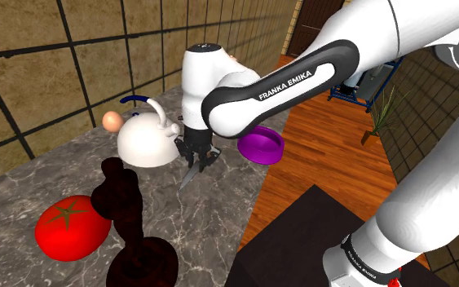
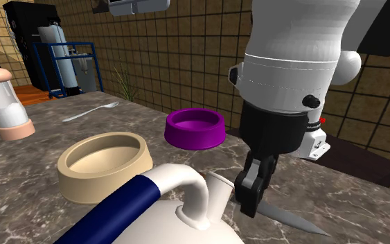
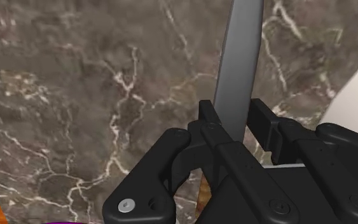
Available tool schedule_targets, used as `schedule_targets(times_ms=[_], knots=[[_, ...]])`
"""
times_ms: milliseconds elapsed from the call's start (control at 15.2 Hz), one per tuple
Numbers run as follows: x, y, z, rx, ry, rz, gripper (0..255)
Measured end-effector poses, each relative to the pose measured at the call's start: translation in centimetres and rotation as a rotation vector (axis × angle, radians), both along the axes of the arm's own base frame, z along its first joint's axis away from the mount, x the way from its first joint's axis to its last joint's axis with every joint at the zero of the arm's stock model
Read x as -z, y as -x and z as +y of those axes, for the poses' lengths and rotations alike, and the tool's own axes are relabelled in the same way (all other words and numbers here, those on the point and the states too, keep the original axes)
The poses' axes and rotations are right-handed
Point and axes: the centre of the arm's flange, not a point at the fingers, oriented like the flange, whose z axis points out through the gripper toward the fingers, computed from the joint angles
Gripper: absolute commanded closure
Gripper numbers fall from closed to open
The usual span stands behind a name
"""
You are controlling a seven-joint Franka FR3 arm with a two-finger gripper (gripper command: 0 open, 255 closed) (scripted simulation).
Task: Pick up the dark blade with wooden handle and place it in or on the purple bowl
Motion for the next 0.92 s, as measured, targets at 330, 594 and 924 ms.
schedule_targets(times_ms=[330,594,924], knots=[[-2.5,0.0,0.0,0.0,0.0,0.001,255],[-4.7,0.1,0.1,0.0,0.0,0.001,255],[-7.3,-0.1,0.0,0.0,0.0,0.001,255]])
